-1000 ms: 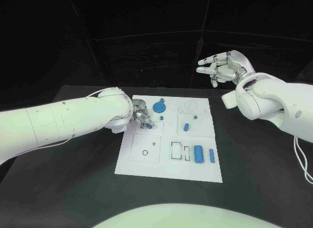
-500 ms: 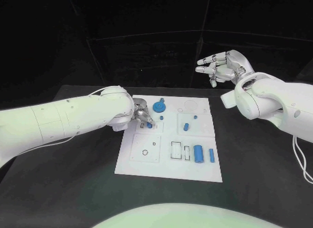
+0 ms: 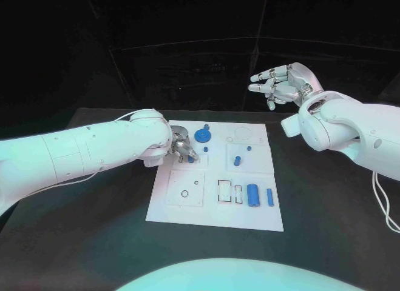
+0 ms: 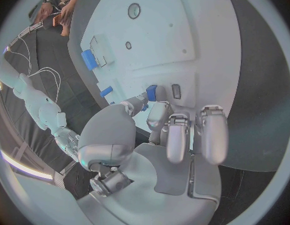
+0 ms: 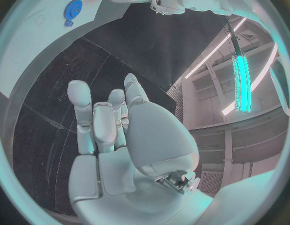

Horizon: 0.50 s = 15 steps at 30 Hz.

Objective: Assemble the parts on the task board

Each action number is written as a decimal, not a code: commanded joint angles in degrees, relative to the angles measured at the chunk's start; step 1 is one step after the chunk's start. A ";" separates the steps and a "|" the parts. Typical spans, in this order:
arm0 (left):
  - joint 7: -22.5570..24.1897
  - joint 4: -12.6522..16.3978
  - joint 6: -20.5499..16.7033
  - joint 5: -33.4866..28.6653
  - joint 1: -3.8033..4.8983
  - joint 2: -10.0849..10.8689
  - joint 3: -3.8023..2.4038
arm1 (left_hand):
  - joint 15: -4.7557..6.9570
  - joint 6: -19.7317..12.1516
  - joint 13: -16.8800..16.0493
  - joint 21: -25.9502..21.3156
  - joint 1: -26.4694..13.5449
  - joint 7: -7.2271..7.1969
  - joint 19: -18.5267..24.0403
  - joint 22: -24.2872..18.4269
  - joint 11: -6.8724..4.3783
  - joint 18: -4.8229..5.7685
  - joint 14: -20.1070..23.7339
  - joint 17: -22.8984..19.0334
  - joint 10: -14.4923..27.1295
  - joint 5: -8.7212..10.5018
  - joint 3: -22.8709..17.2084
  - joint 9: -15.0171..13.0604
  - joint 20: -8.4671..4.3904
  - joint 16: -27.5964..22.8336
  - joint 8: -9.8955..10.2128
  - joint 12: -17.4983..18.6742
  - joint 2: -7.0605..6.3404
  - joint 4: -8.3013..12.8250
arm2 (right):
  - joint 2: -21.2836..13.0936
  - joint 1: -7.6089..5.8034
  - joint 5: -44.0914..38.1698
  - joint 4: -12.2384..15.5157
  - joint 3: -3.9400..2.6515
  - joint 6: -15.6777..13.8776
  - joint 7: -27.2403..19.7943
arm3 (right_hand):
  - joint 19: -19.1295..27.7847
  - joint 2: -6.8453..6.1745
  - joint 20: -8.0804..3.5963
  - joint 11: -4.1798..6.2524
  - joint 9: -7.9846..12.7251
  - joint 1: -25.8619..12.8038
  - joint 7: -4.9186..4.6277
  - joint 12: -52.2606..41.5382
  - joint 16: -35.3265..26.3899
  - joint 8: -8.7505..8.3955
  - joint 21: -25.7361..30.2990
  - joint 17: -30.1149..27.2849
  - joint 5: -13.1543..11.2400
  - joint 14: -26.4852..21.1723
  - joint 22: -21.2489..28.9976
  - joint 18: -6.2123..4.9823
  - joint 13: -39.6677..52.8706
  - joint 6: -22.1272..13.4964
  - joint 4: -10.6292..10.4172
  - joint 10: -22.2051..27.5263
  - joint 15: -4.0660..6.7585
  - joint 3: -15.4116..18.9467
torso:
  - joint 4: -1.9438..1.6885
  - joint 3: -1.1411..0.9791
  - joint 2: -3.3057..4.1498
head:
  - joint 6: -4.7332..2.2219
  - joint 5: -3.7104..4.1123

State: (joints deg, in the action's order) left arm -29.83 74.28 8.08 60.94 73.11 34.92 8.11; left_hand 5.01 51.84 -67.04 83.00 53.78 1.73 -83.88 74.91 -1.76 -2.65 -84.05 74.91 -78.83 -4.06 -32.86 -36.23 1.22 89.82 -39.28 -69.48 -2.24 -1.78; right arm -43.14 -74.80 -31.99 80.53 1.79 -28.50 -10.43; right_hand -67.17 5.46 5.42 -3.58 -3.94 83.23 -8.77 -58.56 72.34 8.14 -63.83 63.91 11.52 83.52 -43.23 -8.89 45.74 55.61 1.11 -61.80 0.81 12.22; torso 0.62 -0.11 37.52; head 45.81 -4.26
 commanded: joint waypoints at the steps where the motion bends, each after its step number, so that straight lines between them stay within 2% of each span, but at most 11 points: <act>1: -0.09 -0.14 1.19 0.11 -0.04 -0.05 0.04 | 0.56 0.42 -0.04 0.16 -0.92 -0.08 -2.17 4.37 -0.54 0.29 -5.95 15.09 -0.07 0.19 0.32 -0.11 -0.42 0.18 -0.47 -0.33 -0.07 -0.70 | 0.11 -0.12 -0.16 0.01 -0.03 0.39 -0.24 | 0.54 -0.04 -0.01 -0.09 0.06 -0.73 0.08 0.15 -0.21 0.10 0.22 -0.06 0.37 -0.12 0.09 0.13 -0.09 -0.29 0.24 0.36 -0.12 0.05 | -0.04 -0.01 0.00 | 0.02 -0.02; 7: -0.04 -0.42 0.57 0.11 -0.04 -0.08 0.04 | 0.52 0.78 -0.05 0.15 -4.06 0.01 -2.19 4.43 -0.46 0.31 -5.95 15.09 -0.16 0.37 3.22 -0.34 -0.45 0.18 -0.85 -0.40 -0.94 -3.09 | 0.16 -0.11 -0.16 -0.06 -0.03 0.37 -0.26 | 0.93 -0.01 0.04 -0.13 0.06 -1.11 0.06 0.54 -0.43 0.11 0.50 -0.32 0.38 -0.28 0.54 0.04 -0.67 -0.38 0.18 0.84 -0.17 0.10 | -0.03 0.01 -0.04 | -0.08 0.00; 10: -0.03 -0.44 0.14 0.12 -0.05 0.05 0.03 | 0.58 0.93 -0.09 0.15 -6.45 -0.13 -2.21 4.49 -0.58 0.31 -5.95 15.09 -0.22 0.48 7.70 -0.47 -0.49 0.18 -1.03 -0.47 -2.57 -5.06 | 0.15 -0.11 -0.16 -0.07 -0.03 0.37 -0.26 | 1.02 0.00 0.05 -0.14 0.06 -1.17 0.05 0.66 -0.51 0.11 0.58 -0.42 0.38 -0.33 0.67 0.01 -0.84 -0.41 0.18 0.97 -0.18 0.11 | 0.00 0.01 -0.02 | -0.14 0.02; 13: -0.02 -0.30 -0.59 0.12 -0.05 0.40 0.01 | 0.76 0.90 -0.14 0.17 -7.28 -0.33 -2.25 4.59 -0.74 0.32 -5.95 15.09 -0.26 0.95 12.10 -0.56 -0.66 0.18 -1.10 -0.54 -3.42 -6.64 | 0.12 -0.11 -0.16 -0.09 -0.03 0.38 -0.25 | 1.18 0.01 0.07 -0.16 0.06 -1.30 0.04 0.87 -0.64 0.11 0.70 -0.59 0.38 -0.41 0.86 -0.02 -1.14 -0.46 0.17 1.21 -0.19 0.13 | -0.03 0.05 0.00 | -0.19 0.11; 15: -0.01 -0.14 -1.27 0.12 -0.05 0.72 -0.01 | 0.83 0.88 -0.15 0.17 -7.22 -0.40 -2.27 4.64 -0.84 0.33 -5.95 15.09 -0.27 1.27 14.54 -0.60 -0.78 0.18 -1.13 -0.55 -3.50 -7.56 | 0.11 -0.11 -0.16 -0.11 -0.03 0.41 -0.26 | 1.28 0.01 0.08 -0.17 0.06 -1.37 0.03 1.03 -0.75 0.10 0.78 -0.74 0.39 -0.48 0.97 -0.04 -1.36 -0.50 0.16 1.38 -0.20 0.13 | -0.05 0.03 -0.02 | -0.26 0.15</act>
State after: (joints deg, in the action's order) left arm -29.83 73.99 7.95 60.91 73.01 35.49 8.16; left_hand 5.42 52.53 -67.12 83.00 46.90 1.63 -83.88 74.91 -2.16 -2.66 -84.05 74.91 -79.24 -2.94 -18.94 -36.78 0.82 89.82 -40.18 -69.66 -5.74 -9.12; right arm -43.04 -74.80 -32.00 80.40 1.80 -28.45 -10.42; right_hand -66.33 5.44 5.41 -3.78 -3.95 82.30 -8.77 -57.69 71.76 8.14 -63.43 63.26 11.52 83.32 -42.34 -8.88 44.48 55.61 1.11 -60.78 0.60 12.22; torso 0.60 -0.08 37.51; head 45.60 -4.17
